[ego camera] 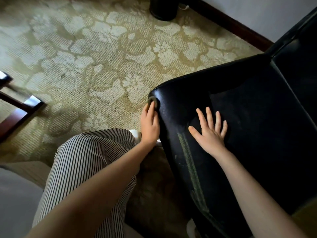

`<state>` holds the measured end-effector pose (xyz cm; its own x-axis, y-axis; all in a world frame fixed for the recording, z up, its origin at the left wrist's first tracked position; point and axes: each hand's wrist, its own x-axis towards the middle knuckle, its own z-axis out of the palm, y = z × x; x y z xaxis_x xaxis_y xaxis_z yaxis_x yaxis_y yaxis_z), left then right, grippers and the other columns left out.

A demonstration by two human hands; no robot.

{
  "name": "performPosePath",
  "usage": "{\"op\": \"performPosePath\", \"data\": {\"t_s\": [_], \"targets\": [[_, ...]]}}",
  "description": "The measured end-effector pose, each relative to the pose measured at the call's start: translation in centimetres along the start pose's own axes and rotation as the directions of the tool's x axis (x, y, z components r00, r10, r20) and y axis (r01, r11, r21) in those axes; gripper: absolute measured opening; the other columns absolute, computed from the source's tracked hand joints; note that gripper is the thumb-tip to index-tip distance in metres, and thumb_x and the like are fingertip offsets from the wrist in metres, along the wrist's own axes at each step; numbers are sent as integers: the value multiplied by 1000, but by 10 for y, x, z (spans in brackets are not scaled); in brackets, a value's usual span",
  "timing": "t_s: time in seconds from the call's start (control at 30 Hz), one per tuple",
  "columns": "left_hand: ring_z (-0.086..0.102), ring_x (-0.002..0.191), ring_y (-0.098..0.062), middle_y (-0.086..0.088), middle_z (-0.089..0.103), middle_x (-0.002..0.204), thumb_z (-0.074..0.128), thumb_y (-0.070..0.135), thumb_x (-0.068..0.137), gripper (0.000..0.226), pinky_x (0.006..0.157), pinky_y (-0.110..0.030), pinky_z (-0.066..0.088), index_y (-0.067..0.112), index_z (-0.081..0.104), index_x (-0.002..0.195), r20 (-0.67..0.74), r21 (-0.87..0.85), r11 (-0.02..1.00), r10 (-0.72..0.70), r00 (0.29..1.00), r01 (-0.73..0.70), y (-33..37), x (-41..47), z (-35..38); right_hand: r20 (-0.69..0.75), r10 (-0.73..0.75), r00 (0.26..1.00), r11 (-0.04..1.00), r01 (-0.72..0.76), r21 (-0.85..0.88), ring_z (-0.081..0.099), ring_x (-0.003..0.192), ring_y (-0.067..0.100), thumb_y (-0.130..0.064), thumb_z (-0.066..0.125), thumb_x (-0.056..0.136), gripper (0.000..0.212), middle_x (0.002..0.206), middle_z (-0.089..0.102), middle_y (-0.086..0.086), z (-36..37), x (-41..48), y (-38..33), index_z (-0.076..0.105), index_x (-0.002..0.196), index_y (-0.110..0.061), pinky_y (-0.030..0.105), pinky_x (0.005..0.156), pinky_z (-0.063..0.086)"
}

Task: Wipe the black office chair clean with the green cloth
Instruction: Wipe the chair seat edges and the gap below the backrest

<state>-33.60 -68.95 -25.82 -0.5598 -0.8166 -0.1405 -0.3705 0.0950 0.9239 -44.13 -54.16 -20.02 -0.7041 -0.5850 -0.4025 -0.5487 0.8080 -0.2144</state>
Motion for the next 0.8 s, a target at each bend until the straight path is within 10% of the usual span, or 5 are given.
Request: {"op": "performPosePath", "data": {"t_s": [0.3,0.57,0.63,0.8], "targets": [[20,137,-12,3,25,146,39,10,93,44,110,-9,6,7,42,137,127,65,990,113,985,-122,-15,-57,5,4,36,999,999,-36,-15,-25,141,21,-51,33,96,65,156,-19,-6,-2,6,-6,-5,148,-39,46,110,-18],[29,133,-27,-7,39,143,33,16,90,46,111,-41,14,7,49,132,313,218,902,296,902,-372,-20,-116,0,-4,34,999,999,-34,-10,-23,141,22,-51,33,96,65,157,-17,-6,-4,5,-8,-3,148,-38,47,110,-16],[39,119,-19,-14,52,128,36,16,89,43,106,-35,36,7,51,128,317,206,876,362,877,-436,-15,-123,0,-16,10,1000,1000,-10,13,-21,142,21,-50,35,96,65,157,-15,-7,-4,4,-8,-1,149,-38,46,111,-15],[38,106,-1,-5,46,113,46,10,90,35,99,-5,24,-4,49,122,25,29,972,233,972,-234,24,-86,-2,-139,-78,987,988,96,125,-10,144,20,-45,50,92,73,159,-5,-2,-16,-19,14,8,150,-29,41,113,-10]]}}
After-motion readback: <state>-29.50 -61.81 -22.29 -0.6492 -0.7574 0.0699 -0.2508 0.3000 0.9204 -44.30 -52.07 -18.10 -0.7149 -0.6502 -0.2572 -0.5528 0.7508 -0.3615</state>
